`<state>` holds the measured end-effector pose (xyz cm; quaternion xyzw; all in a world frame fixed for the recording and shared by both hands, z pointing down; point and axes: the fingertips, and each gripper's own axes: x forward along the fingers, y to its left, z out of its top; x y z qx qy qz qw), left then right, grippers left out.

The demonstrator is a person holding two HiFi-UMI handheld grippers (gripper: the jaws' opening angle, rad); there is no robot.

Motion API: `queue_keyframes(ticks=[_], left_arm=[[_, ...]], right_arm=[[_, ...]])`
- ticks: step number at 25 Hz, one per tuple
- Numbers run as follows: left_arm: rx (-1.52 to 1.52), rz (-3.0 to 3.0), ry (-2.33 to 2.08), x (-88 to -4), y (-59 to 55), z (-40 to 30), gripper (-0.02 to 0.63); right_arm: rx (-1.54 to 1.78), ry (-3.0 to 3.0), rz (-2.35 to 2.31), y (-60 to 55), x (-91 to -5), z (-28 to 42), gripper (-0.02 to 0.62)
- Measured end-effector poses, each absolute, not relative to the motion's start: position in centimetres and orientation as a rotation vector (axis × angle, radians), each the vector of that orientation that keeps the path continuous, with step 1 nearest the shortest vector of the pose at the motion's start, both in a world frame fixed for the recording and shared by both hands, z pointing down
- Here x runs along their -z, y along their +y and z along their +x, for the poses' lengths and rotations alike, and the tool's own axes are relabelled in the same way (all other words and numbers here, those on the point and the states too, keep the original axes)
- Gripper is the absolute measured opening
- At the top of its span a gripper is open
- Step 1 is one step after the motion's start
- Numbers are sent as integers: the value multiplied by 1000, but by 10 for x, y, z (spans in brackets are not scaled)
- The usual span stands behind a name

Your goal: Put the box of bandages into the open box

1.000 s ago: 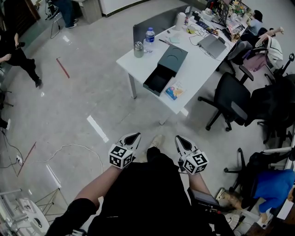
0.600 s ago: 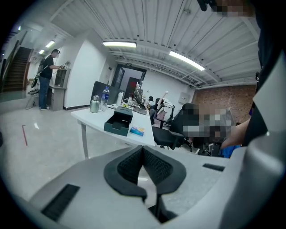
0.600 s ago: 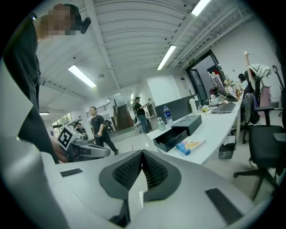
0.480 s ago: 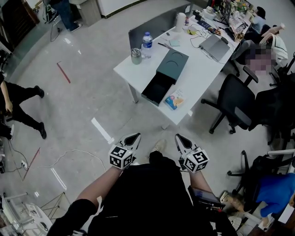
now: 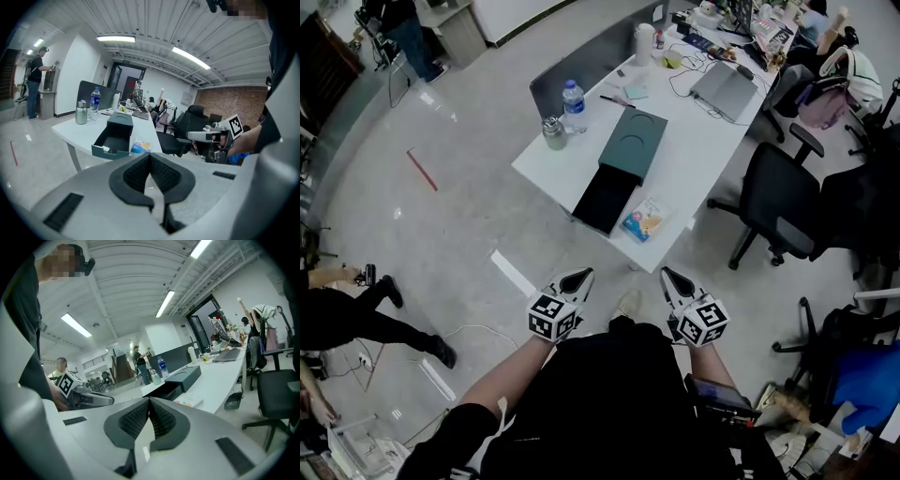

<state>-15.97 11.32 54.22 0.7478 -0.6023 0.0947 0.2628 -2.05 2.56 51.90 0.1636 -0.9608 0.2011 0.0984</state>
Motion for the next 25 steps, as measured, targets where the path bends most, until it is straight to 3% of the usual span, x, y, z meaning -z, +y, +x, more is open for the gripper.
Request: queue_keyframes(ticks=[25], left_arm=[[-520,2117,-1524,-520,-18,-142,8]], right_arm=[[-723,-2877,618,-57,-522,5,25]])
